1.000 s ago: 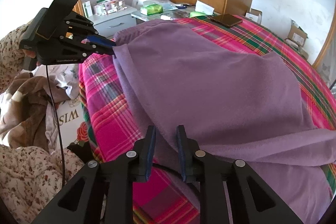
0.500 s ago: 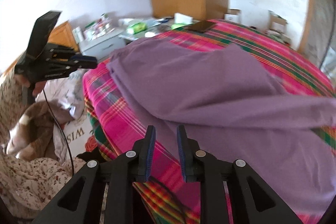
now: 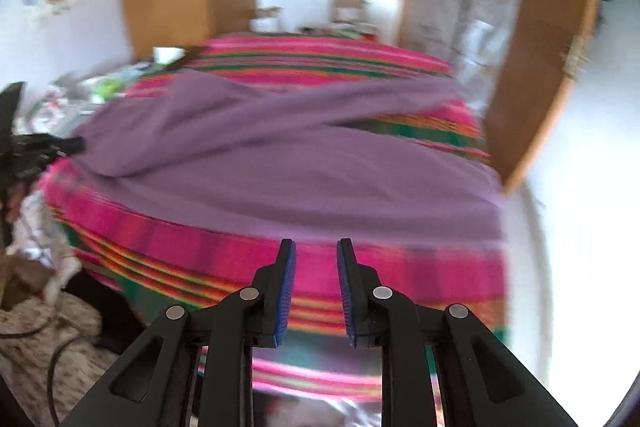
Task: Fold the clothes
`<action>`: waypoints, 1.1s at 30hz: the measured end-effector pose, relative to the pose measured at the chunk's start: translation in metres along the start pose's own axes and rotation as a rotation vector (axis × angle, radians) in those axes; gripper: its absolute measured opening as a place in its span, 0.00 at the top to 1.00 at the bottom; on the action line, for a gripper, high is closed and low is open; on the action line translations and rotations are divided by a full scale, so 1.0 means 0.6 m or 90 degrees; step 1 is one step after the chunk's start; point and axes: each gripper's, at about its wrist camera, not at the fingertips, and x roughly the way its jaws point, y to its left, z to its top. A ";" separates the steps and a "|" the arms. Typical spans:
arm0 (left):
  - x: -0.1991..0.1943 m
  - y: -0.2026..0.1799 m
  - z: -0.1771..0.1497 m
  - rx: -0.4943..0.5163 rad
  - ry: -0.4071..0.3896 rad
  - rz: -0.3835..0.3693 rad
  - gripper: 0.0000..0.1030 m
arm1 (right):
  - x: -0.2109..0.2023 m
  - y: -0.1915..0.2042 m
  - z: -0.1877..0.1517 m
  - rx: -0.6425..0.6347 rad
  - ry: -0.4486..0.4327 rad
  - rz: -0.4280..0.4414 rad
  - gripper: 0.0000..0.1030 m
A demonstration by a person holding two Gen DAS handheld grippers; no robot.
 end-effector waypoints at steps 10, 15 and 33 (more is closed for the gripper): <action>0.053 -0.028 -0.004 -0.051 0.012 -0.052 0.89 | 0.102 -0.034 0.025 0.144 -0.021 0.048 0.75; 0.068 -0.032 -0.008 -0.056 0.026 -0.066 0.87 | 0.161 -0.013 0.088 0.168 -0.037 0.102 0.75; 0.109 -0.039 -0.003 -0.041 0.047 -0.145 0.87 | 0.313 0.045 0.272 0.186 -0.007 0.134 0.62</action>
